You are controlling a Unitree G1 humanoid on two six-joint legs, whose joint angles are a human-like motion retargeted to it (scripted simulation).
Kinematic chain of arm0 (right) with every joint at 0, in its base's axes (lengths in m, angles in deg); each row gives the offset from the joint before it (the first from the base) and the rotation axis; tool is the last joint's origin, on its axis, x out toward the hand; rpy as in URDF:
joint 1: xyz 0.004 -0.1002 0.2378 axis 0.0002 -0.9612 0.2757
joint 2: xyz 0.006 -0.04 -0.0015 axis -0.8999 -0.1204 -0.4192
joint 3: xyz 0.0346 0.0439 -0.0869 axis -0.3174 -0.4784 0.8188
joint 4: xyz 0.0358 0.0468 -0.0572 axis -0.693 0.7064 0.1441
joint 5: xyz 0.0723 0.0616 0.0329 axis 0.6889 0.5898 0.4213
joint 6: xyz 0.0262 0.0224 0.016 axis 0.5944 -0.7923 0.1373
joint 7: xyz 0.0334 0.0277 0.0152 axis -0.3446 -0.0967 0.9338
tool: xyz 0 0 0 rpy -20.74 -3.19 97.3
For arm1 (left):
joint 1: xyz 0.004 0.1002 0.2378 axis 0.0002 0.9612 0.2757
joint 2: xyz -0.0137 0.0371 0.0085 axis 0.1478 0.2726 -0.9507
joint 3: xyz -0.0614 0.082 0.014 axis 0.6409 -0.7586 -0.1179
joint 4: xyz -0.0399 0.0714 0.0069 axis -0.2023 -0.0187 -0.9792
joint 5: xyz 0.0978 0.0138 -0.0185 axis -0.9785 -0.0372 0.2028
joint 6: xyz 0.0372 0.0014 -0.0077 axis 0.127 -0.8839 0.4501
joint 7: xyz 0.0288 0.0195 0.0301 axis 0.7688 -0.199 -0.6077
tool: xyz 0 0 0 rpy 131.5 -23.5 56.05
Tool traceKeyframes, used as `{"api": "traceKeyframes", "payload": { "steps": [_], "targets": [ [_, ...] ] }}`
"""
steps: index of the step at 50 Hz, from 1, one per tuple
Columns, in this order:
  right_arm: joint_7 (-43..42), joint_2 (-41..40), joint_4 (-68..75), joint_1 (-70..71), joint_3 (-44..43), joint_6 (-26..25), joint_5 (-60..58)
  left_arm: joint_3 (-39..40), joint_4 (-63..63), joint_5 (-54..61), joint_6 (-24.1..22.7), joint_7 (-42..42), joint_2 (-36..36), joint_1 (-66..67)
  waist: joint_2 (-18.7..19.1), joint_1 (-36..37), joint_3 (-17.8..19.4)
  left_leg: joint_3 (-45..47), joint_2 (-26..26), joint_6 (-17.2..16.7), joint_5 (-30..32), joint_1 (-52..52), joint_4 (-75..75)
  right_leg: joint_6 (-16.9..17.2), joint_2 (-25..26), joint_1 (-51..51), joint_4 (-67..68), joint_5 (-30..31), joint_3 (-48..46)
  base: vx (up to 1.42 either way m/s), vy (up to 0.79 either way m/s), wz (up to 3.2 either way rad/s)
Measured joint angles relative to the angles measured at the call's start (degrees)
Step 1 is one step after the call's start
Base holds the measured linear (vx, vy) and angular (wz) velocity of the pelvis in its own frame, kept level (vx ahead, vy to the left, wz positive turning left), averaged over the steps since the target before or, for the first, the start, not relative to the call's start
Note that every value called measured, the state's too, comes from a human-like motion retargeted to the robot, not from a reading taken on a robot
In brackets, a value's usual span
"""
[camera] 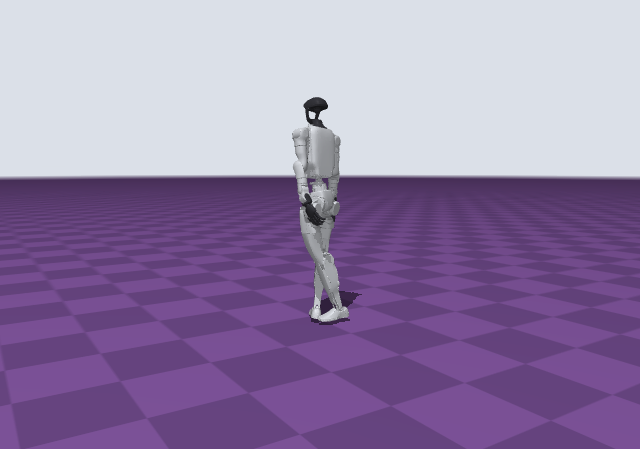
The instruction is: In place motions
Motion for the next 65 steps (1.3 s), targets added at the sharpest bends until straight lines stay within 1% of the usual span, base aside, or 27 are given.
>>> {"api": "traceKeyframes", "payload": {
  "steps": [2,3,6,8,10,13,15,17,21,24,27,28,30,32,33,35,37,40,42,46,48,50,52,55,57,60,65],
  "targets": [
    [-0.6,-0.3,1.0,-1.0,-1.4,-0.6,1.2,-0.1,0.7,-0.5,-0.1,-0.3,0.1,0.0,0.6,-0.3,-1.1,0.1,-0.8,-0.5,0.4,1.3,0.4,-1.2,1.9,-0.6,-0.9,-1.5,1.4,0.68,-0.09,-2.31],
    [-0.6,-0.4,1.9,-1.8,-2.1,-0.9,1.7,-0.5,0.9,-0.9,0.0,-0.6,0.3,0.0,0.3,1.2,-2.4,1.0,-1.5,-0.4,0.9,1.7,0.6,-1.6,1.3,-1.7,-0.2,-1.0,4.2,0.72,-0.03,-2.33],
    [-0.6,-0.8,5.6,-5.1,-4.5,-2.5,2.8,-3.7,1.9,-1.2,0.4,-0.6,0.9,0.8,-0.3,3.6,-5.2,-4.3,-1.4,2.0,4.3,2.3,4.3,-2.3,0.7,-2.7,-0.3,-0.7,9.2,0.7,-0.04,-1.69],
    [-0.7,-1.5,8.8,-6.4,-5.6,-3.9,2.9,-5.8,3.3,-0.6,0.0,-1.0,1.6,0.8,-3.1,5.0,-5.4,-8.0,-2.3,5.4,8.4,3.2,8.6,-2.3,-0.2,-1.8,-1.0,-1.0,13.0,0.52,-0.15,-1.43],
    [-0.2,-2.2,11.9,-7.4,-5.9,-5.0,2.0,-6.5,4.5,-0.7,-0.9,-1.6,2.3,0.2,-6.4,5.4,-5.0,-14.1,-2.5,9.9,13.6,2.3,15.4,-1.2,-4.0,-0.6,-0.7,-0.6,14.9,0.43,-0.07,-1.38],
    [1.7,-3.0,15.2,-8.9,-4.0,-6.1,-0.3,-5.6,6.3,-1.0,-0.8,-1.9,2.1,-0.1,-11.0,8.8,-5.6,-22.1,-2.4,14.6,20.0,-3.5,28.5,-1.3,-7.0,-1.1,-1.1,0.1,22.3,0.46,0.0,-1.94],
    [2.8,-3.6,15.9,-9.0,-2.2,-6.8,-2.7,-5.0,7.4,0.7,-1.4,-1.9,1.8,-0.5,-12.6,9.8,-5.0,-27.5,-2.1,14.7,19.6,-7.8,35.0,-1.8,-7.7,-0.9,-2.0,0.7,25.0,0.26,0.05,-1.69],
    [3.4,-4.1,15.1,-8.5,-0.6,-7.1,-5.9,-4.3,7.9,2.8,-1.9,-1.7,1.3,-1.5,-12.9,9.1,-3.7,-31.7,-1.4,15.9,18.4,-10.7,37.4,-2.2,-7.7,-0.3,-3.0,1.2,26.3,0.16,0.07,-1.21],
    [4.5,-4.6,11.6,-8.6,2.0,-6.0,-12.3,-3.6,7.9,4.2,-2.4,-2.5,0.7,-2.5,-12.7,8.3,-2.9,-34.9,1.4,18.1,12.1,-14.7,34.0,-2.7,-7.0,0.4,-5.1,2.6,29.8,0.16,0.1,-1.15],
    [4.2,-4.5,9.3,-8.8,2.1,-4.6,-16.2,-4.5,8.1,3.2,-2.4,-2.7,1.1,-2.7,-11.4,7.7,-2.9,-42.0,0.6,17.8,8.0,-17.1,24.9,-3.0,-5.3,1.2,-6.5,3.5,31.1,0.17,0.13,-0.93],
    [2.7,-4.2,8.3,-8.7,1.3,-4.5,-15.9,-5.6,8.0,2.4,-2.3,-1.4,1.4,-3.0,-9.1,9.1,-1.6,-57.9,-2.3,14.5,8.3,-17.6,12.6,-3.3,-1.9,3.2,-7.3,3.8,33.1,0.16,0.15,-1.24],
    [2.3,-4.0,8.2,-8.7,0.9,-4.4,-14.9,-5.9,7.9,2.3,-2.3,-1.2,1.4,-3.0,-8.3,10.0,-1.1,-63.1,-2.9,12.7,9.5,-17.1,8.0,-3.4,-0.6,4.0,-7.2,3.6,34.2,0.18,0.13,-1.53],
    [2.0,-3.4,8.3,-9.1,-0.2,-4.1,-13.2,-6.0,7.6,2.1,-2.3,-1.1,1.2,-2.4,-6.6,12.1,-0.6,-68.2,-2.8,9.7,19.1,-15.5,0.3,-3.3,1.8,5.7,-7.0,3.5,37.1,0.23,0.13,-1.3],
    [2.4,-2.8,8.3,-9.8,-1.6,-4.4,-12.4,-5.6,7.0,2.1,-2.1,-1.7,0.5,-1.5,-6.1,8.9,-1.9,-66.9,-2.7,10.8,15.0,-15.0,0.9,-2.8,0.7,6.4,-6.8,3.6,35.8,0.24,0.19,0.08],
    [2.8,-2.7,8.2,-9.9,-2.1,-4.8,-11.8,-5.2,6.5,2.1,-1.9,-2.1,0.3,-1.6,-5.5,7.8,-2.7,-62.1,-1.5,11.0,13.7,-14.6,1.7,-2.7,0.7,6.2,-6.7,3.7,35.2,0.11,0.15,0.16],
    [2.7,-2.6,8.1,-10.0,-3.1,-4.6,-9.9,-4.5,5.7,2.5,-1.5,-1.8,0.1,-2.0,-4.7,6.8,-2.4,-65.6,-2.9,12.1,14.7,-13.4,0.7,-2.7,1.4,6.9,-6.7,4.0,35.2,-0.01,0.15,-0.02],
    [1.7,-2.5,9.2,-9.6,-3.4,-3.5,-7.6,-4.0,5.0,3.1,-1.8,-1.3,0.1,-2.7,-5.1,5.0,-1.5,-68.0,-2.9,11.0,15.1,-12.9,0.9,-2.3,0.4,8.0,-6.4,4.2,34.7,-0.02,0.16,-0.09],
    [1.9,-2.4,10.2,-10.9,-3.6,-3.3,-7.9,-5.0,4.1,2.8,-2.3,-1.2,0.5,-2.3,-5.8,6.3,-1.9,-65.9,-4.3,13.3,14.7,-10.9,-0.1,-2.1,0.0,7.9,-5.5,4.4,37.6,0.13,0.1,-0.6],
    [2.3,-2.4,10.4,-11.7,-3.2,-4.0,-10.0,-5.3,2.9,2.4,-1.8,-0.6,0.9,-2.1,-6.4,6.3,-3.0,-64.8,-4.6,13.7,14.5,-10.3,-1.0,-1.9,-0.4,6.6,-4.3,4.2,38.8,0.12,0.12,-0.49],
    [1.5,-3.4,9.5,-10.3,-1.5,-4.7,-14.8,-3.4,0.2,3.6,-0.9,0.2,1.7,-2.9,-7.4,5.6,-1.9,-59.3,-3.6,14.0,13.8,-8.7,-2.5,-2.9,0.7,3.3,-1.3,4.3,44.2,-0.07,-0.02,-1.18],
    [1.3,-4.2,8.1,-9.3,-0.1,-4.0,-16.2,-2.4,-0.5,4.5,-0.8,-0.4,2.2,-2.3,-7.3,4.5,-1.0,-55.3,-2.5,14.1,12.8,-8.0,-3.0,-4.0,2.5,1.6,-0.9,4.3,47.7,-0.07,-0.13,-1.86],
    [1.3,-4.8,6.9,-8.8,1.4,-2.9,-17.0,-1.9,-1.5,4.5,-0.4,-1.3,2.9,-1.0,-6.9,2.6,-1.0,-51.1,-1.2,14.2,11.7,-7.5,-3.3,-3.7,3.1,0.7,-1.7,3.9,48.3,0.0,-0.18,-2.03],
    [1.6,-5.0,6.2,-8.2,3.0,-2.6,-17.0,-1.2,-3.2,3.3,1.0,-1.9,3.6,-0.4,-6.1,1.1,-1.5,-46.2,0.2,13.9,10.8,-7.4,-3.6,-3.3,2.2,-0.2,-2.8,1.8,43.2,-0.05,-0.17,-2.32],
    [1.4,-5.0,5.6,-7.2,5.0,-2.9,-15.5,-0.1,-4.6,0.9,3.1,-1.5,4.1,0.3,-4.9,0.1,-1.8,-37.7,2.9,12.7,9.1,-6.9,-3.8,-1.6,-1.0,-0.1,-4.1,-1.1,28.0,-0.06,-0.17,-2.66],
    [1.3,-4.9,5.4,-6.6,5.6,-3.0,-14.2,-0.1,-4.1,-0.1,3.3,-1.5,4.3,0.9,-4.4,0.8,-1.7,-32.1,4.2,11.6,7.9,-6.0,-3.8,-1.0,-2.9,0.2,-3.7,-1.4,19.3,0.04,-0.19,-2.84],
    [1.5,-4.4,5.3,-6.2,5.8,-3.1,-12.6,-0.1,-2.8,-0.9,2.9,-1.4,4.8,2.0,-3.9,2.6,-2.1,-22.0,5.9,9.4,6.4,-3.8,-3.9,-1.9,-5.1,0.9,-2.1,-0.5,7.7,0.13,-0.13,-3.05],
    [1.0,-3.5,7.7,-6.8,4.2,-3.8,-10.6,0.5,-2.5,-0.3,4.1,-1.0,5.7,1.7,-3.0,3.8,-4.2,-14.6,7.3,6.6,5.8,-1.9,-3.5,-3.5,-6.7,0.6,0.5,2.7,4.2,0.27,-0.16,-2.01]
  ]
}}
